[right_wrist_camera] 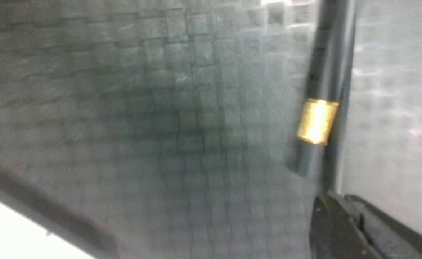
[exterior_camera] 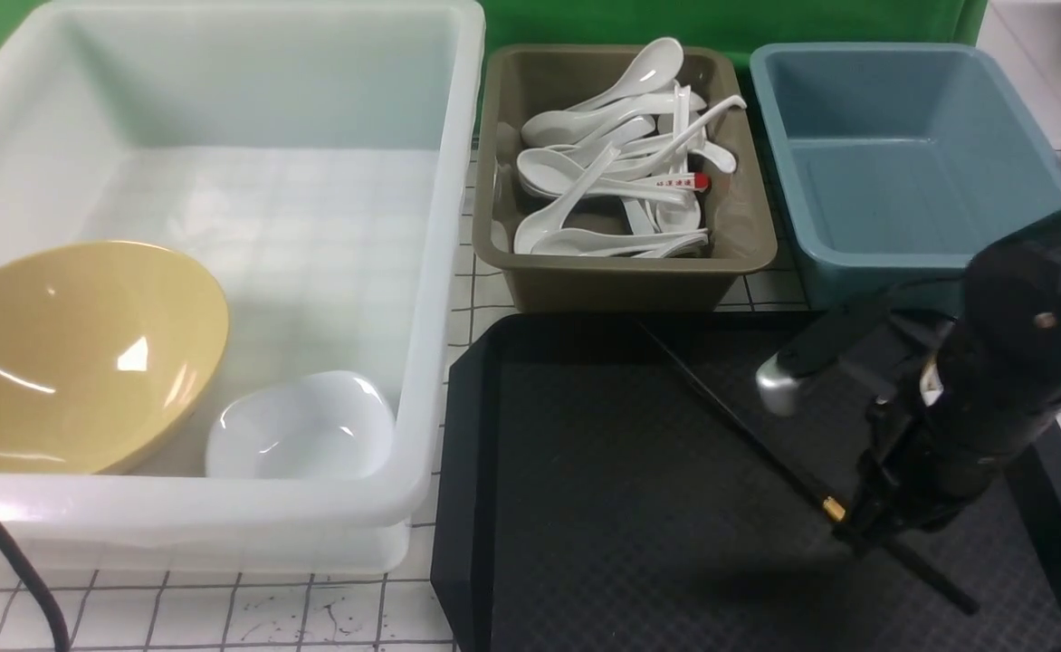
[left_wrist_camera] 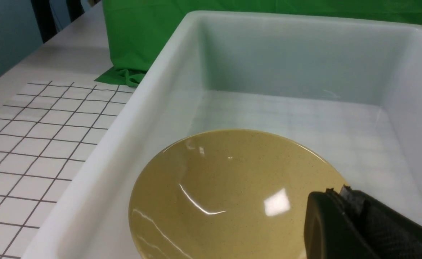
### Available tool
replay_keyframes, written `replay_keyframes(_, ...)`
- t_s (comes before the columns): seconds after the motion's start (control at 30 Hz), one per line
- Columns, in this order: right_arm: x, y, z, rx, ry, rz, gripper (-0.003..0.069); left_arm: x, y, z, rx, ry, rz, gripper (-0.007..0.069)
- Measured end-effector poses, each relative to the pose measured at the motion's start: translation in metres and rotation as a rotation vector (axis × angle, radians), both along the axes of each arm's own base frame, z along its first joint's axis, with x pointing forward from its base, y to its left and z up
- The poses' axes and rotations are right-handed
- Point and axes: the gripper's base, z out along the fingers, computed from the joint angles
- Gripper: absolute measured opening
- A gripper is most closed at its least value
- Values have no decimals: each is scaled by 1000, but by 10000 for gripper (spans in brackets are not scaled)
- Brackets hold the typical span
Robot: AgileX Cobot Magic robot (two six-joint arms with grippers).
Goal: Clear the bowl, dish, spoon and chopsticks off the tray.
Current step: Use the right arm to grab a chopstick
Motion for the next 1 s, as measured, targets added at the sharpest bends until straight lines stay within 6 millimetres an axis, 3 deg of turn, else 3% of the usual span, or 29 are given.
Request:
replay_keyframes(0.2,-16,-8,26,1,-33,44,35,0,-1,1,3,-9,-7,-12)
replay_keyframes(0.37,-12,-6,24,17,-59,38,35,0,-1,1,3,-15,-11,-12)
replay_keyframes(0.47,-3,4,13,87,-58,0,55,1,-1,2,3,-18,-13,-12)
replay_keyframes(0.53,4,20,-2,163,-28,-12,118,1,-1,2,2,-18,-13,-12)
replay_keyframes(0.67,11,37,-17,189,-16,-1,216,1,-1,2,3,-19,-13,-12)
replay_keyframes(0.73,17,52,-35,174,7,28,297,1,-1,2,4,-19,-13,-12)
replay_keyframes(0.77,17,52,-34,175,6,28,302,1,-1,2,4,-19,-13,-12)
replay_keyframes(0.8,20,58,-47,154,34,40,323,1,-1,2,5,-19,-13,-12)
replay_keyframes(0.9,23,63,-56,142,46,50,301,1,-1,2,5,-19,-13,-12)
replay_keyframes(1.0,23,64,-57,127,49,72,169,1,-1,2,5,-19,-13,-12)
